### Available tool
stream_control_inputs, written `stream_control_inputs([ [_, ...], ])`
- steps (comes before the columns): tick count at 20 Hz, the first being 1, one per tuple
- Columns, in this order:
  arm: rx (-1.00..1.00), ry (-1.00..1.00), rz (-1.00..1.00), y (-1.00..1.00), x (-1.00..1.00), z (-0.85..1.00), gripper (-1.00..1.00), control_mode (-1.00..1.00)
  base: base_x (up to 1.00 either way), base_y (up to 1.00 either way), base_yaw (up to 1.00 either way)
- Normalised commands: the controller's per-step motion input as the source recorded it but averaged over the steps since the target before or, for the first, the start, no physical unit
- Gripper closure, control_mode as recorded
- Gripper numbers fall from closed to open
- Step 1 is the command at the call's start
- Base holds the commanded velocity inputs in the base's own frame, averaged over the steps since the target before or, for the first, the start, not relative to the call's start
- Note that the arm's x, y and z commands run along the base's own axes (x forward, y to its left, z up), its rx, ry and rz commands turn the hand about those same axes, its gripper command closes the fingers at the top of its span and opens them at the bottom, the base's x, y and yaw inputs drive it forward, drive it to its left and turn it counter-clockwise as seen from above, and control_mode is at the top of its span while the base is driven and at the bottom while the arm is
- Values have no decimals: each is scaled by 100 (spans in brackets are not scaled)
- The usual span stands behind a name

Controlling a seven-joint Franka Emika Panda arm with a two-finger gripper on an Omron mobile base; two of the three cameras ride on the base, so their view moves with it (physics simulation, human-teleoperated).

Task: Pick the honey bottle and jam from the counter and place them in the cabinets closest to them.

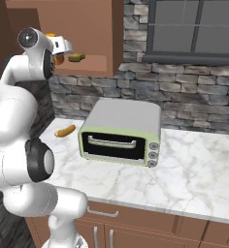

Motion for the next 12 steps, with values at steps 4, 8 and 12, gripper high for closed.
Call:
stream_control_inputs([
  [4,-2,3,0,13,39,0,100,-100,0,0,0],
  [8,-3,3,0,12,32,0,100,-100,0,0,0],
  [12,-3,4,0,11,29,0,100,-100,0,0,0],
])
